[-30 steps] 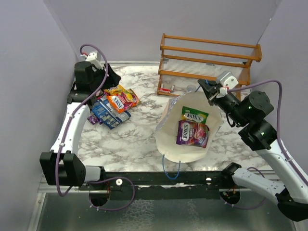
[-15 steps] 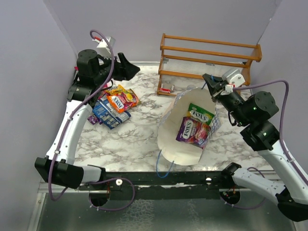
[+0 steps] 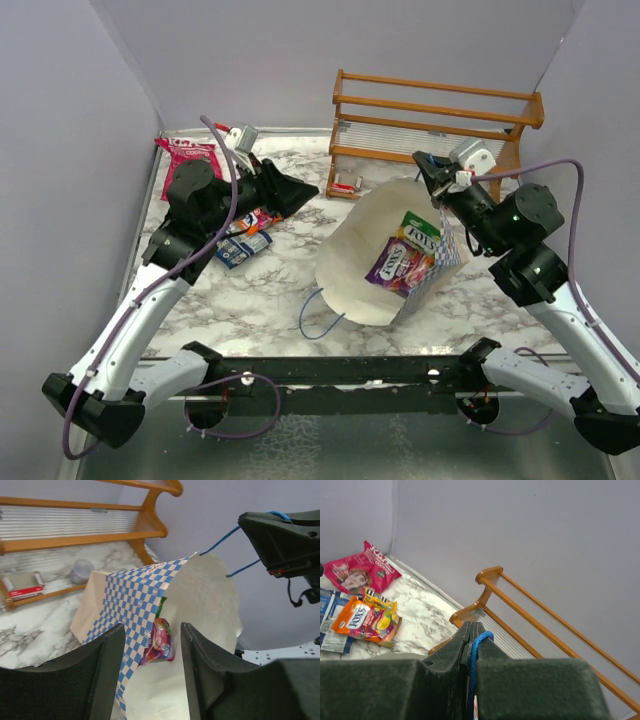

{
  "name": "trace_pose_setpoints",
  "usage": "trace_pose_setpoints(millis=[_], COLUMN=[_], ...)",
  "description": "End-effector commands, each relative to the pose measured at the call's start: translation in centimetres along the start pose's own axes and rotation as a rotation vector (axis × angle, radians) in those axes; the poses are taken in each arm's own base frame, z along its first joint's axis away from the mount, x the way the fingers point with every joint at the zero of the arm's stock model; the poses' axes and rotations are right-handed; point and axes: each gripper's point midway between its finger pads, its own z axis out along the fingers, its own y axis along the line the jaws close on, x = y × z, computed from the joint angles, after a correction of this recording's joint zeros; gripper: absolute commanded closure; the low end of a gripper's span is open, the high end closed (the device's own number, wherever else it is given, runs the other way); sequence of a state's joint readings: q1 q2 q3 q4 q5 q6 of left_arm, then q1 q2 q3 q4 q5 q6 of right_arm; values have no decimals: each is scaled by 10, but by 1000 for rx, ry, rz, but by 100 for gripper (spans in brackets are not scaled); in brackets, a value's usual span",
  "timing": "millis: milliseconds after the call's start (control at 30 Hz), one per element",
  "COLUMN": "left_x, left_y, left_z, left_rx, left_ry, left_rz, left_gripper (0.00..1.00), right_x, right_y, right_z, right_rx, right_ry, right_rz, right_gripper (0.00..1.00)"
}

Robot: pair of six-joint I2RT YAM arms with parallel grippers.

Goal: Take the snacks out of the paper bag
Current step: Take out the snack from the paper bag.

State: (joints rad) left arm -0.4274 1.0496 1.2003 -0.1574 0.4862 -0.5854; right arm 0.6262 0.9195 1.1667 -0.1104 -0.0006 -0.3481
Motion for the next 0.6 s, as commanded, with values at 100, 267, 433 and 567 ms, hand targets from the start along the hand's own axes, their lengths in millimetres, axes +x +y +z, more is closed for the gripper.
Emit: trace_pose_setpoints(millis=[100, 267, 433, 567], left_x=[-3, 37, 60, 40], left_y=[-49, -81, -109, -120], left_z=[-4, 2, 5, -6], left_rx=[110, 182, 197, 179], left_ry=[-92, -59, -1, -42], left_rz=[-5, -10, 51, 110], left_gripper=[54, 57, 59, 59], right_x=[-59, -62, -56, -46], right_y=[-2, 3, 4, -9], right_z=[-22, -18, -9, 0], right_rx=[-17, -43, -41, 33], right_ry=[-278, -297, -276, -229], right_rz=[-23, 2, -18, -27], right_gripper=[98, 98, 98, 98])
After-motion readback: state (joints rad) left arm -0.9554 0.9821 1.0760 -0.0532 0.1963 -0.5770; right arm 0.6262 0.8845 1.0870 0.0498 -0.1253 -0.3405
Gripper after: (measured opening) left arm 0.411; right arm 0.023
